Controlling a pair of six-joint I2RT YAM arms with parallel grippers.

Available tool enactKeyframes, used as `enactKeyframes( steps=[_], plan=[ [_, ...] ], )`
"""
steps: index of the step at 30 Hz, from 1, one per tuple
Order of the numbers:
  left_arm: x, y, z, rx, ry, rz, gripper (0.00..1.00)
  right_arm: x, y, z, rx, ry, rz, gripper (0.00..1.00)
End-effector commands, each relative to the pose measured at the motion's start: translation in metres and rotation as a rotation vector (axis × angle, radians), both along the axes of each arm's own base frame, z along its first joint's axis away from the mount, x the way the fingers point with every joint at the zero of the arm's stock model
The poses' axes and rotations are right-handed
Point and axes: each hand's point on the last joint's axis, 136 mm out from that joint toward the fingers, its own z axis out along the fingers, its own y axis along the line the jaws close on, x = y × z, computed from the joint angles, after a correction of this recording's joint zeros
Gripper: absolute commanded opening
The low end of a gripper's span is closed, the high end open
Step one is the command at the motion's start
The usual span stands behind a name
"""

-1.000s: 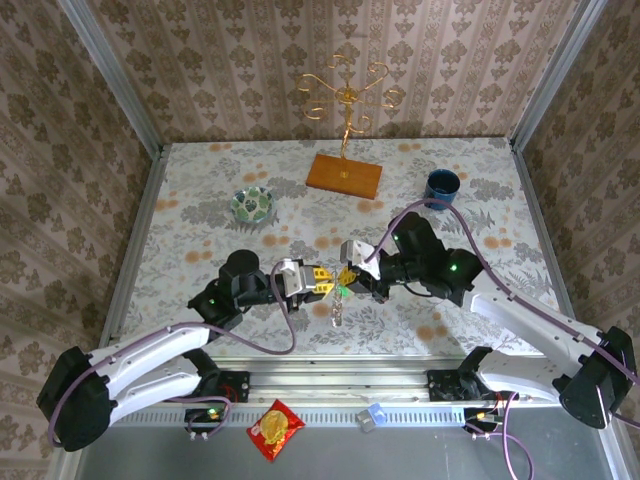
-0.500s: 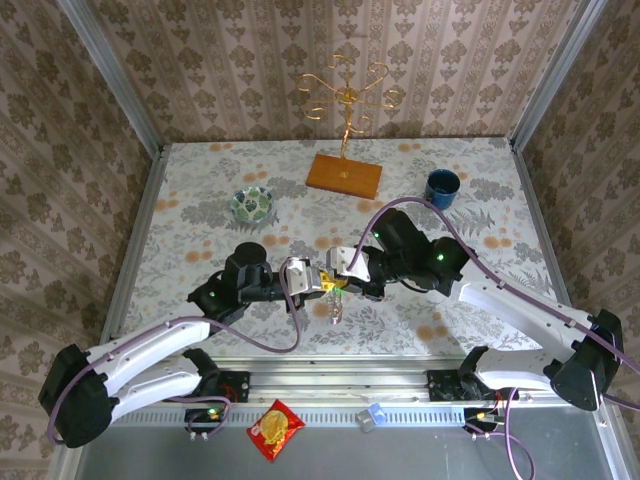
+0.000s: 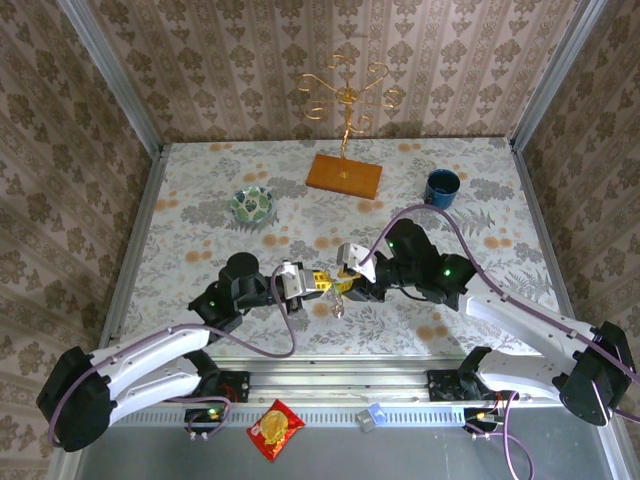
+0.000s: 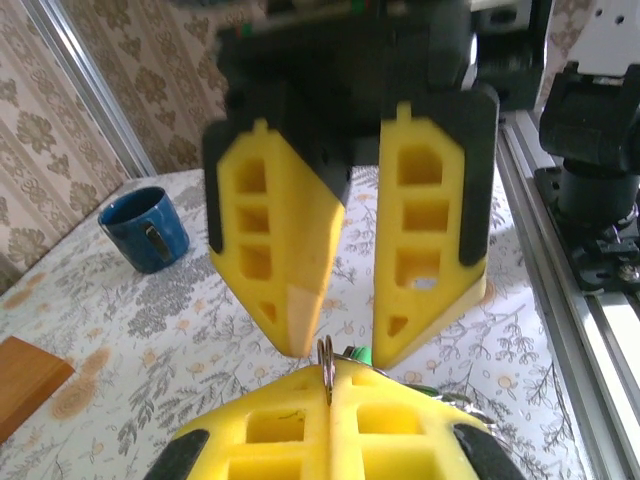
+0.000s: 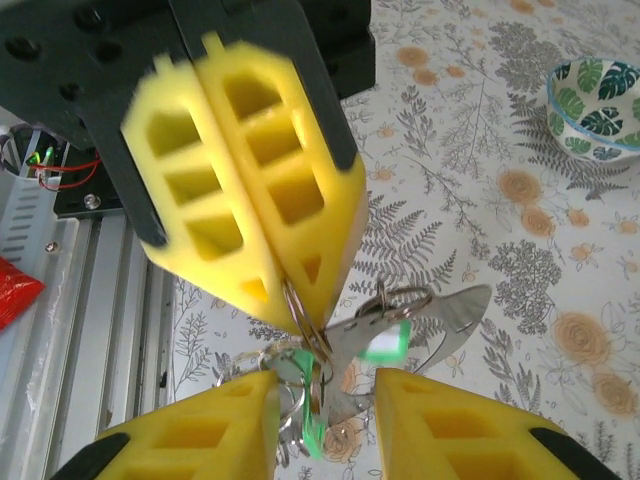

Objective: Put the keys on the keyring

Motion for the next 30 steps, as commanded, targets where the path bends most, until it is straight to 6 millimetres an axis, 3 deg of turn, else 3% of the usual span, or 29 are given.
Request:
enactKeyframes(
  steps=[1,15,24,30],
  plan=[
    [-0.004,0.001,0.029,-0.11,-0.046,-0.009,0.0,0.0,0.005,0.021,0.091,-0.037,0.009,0.29],
    [-0.01,-0.001,0.027,-0.136,-0.021,-0.044,0.0,-0.002,0.008,0.02,0.098,-0.035,0.035,0.25],
    [-0.007,0.002,0.035,-0.167,-0.065,-0.019,0.0,-0.001,-0.003,-0.013,-0.039,0.008,0.012,0.12],
    [-0.008,0.002,0.035,-0.163,-0.071,-0.025,0.0,-0.003,0.0,0.0,0.007,-0.005,0.023,0.1]
  ],
)
